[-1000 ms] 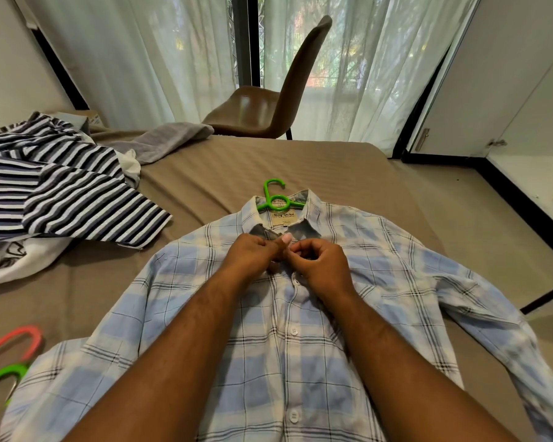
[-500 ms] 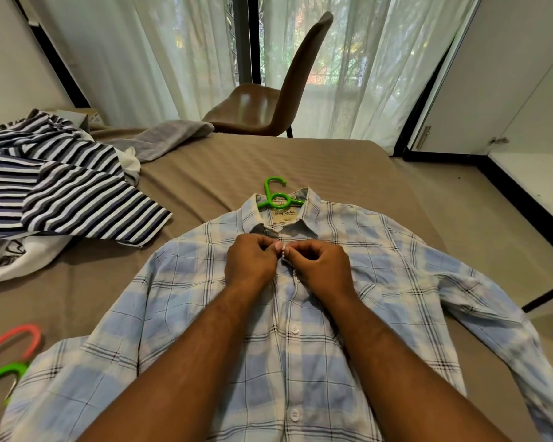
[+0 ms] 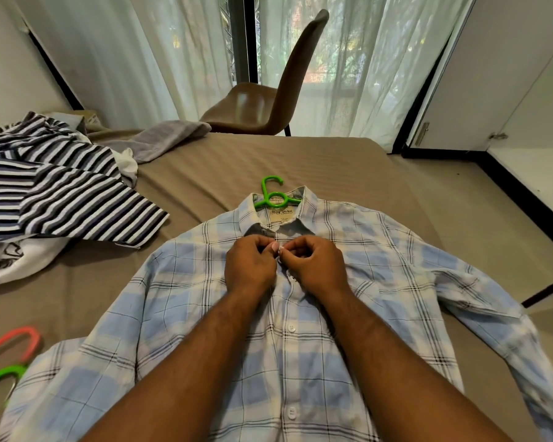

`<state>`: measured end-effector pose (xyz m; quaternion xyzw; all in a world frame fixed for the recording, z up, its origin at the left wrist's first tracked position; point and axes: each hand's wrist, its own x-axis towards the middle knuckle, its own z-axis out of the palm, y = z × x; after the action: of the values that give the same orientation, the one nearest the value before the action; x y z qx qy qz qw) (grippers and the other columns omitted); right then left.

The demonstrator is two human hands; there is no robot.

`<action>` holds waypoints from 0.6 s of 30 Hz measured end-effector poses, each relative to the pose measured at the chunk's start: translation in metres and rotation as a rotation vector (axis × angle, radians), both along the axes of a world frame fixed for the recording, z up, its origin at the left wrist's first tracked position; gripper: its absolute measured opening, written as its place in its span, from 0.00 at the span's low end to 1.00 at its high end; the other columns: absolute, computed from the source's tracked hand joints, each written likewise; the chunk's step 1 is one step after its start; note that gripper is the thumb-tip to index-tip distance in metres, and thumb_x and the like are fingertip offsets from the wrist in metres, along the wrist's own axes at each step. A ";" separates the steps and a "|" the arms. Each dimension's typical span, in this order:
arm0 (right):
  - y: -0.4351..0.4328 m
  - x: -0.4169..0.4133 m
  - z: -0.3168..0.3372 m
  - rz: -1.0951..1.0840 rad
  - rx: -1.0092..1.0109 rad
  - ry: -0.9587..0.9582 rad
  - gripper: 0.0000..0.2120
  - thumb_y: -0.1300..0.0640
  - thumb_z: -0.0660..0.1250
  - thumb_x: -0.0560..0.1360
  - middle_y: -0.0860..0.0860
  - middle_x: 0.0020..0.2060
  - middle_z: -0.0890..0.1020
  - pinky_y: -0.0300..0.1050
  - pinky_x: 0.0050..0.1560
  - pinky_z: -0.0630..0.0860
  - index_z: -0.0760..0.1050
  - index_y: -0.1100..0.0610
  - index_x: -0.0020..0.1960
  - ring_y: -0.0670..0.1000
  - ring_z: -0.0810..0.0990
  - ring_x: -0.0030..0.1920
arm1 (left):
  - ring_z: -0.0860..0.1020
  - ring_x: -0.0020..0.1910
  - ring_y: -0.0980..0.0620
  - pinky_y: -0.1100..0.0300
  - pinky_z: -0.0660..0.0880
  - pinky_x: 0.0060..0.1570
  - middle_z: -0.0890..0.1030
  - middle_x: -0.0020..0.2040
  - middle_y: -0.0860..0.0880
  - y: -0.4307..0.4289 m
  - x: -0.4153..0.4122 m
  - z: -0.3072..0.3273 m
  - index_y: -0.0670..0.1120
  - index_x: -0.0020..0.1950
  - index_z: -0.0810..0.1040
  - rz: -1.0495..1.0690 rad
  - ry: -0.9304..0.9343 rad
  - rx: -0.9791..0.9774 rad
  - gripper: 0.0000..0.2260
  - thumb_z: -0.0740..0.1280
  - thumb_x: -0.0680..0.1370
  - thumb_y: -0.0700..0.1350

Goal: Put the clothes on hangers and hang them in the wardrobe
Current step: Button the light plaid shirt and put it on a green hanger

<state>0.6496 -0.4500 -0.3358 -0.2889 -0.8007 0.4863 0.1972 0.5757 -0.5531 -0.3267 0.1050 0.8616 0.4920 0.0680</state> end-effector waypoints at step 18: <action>0.022 0.002 0.023 0.065 -0.684 0.010 0.06 0.64 0.71 0.76 0.54 0.33 0.82 0.36 0.25 0.66 0.84 0.65 0.50 0.46 0.76 0.26 | 0.82 0.46 0.52 0.53 0.79 0.48 0.85 0.46 0.53 0.003 0.000 0.000 0.51 0.52 0.82 -0.183 0.020 0.026 0.07 0.68 0.81 0.53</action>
<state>0.6519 -0.4282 -0.3125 -0.3102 -0.5991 0.7341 0.0771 0.5762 -0.5505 -0.3265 0.1890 0.8425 0.4939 0.1025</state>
